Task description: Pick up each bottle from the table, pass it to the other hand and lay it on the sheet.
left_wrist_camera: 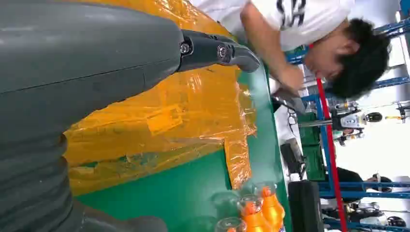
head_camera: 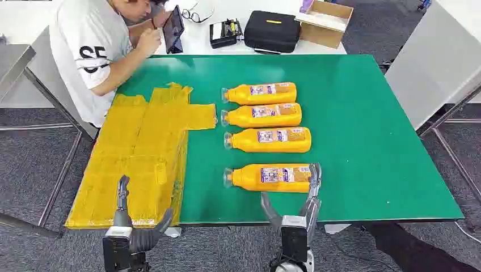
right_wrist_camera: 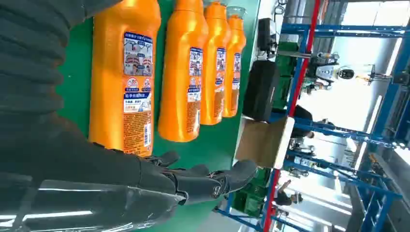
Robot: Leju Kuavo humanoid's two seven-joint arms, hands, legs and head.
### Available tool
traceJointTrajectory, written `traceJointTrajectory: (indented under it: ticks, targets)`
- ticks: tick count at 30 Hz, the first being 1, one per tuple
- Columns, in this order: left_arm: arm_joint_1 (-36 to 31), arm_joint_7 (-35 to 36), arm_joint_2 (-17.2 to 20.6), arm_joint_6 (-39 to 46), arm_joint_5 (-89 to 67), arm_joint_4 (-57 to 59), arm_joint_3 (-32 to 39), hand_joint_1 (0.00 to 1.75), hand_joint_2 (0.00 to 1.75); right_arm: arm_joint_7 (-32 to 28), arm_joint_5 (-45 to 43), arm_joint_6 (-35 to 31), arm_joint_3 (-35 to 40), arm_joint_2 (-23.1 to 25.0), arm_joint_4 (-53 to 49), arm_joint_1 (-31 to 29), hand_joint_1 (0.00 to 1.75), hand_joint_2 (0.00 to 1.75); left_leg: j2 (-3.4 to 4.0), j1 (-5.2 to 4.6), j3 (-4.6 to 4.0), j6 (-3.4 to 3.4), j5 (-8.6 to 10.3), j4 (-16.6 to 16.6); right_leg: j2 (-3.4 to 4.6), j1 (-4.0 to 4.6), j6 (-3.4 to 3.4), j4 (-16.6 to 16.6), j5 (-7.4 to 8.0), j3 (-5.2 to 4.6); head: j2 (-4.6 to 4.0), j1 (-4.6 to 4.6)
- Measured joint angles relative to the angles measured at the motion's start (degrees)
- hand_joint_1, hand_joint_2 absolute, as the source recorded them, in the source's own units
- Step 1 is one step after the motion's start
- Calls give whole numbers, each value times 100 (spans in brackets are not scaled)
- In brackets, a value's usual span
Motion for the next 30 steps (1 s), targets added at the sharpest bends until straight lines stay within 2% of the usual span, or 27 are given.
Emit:
traceJointTrajectory:
  ticks: [17,21,30]
  targets:
    - [62,-4,0,50,-2,-20,31,0,175,2,91,0,-2,0,24,10,0,175,0,0,0,0,0,0,0,0,0,0,0,0,0,0]
    - [55,-35,0,22,15,-20,77,0,175,644,336,87,61,-39,79,-46,0,175,0,0,0,0,0,0,0,0,0,0,0,0,0,0]
    - [5,-48,0,-4,26,-20,111,0,175,948,725,140,201,-133,197,-195,0,175,0,0,-1,0,0,0,0,0,0,0,0,1,0,-2]
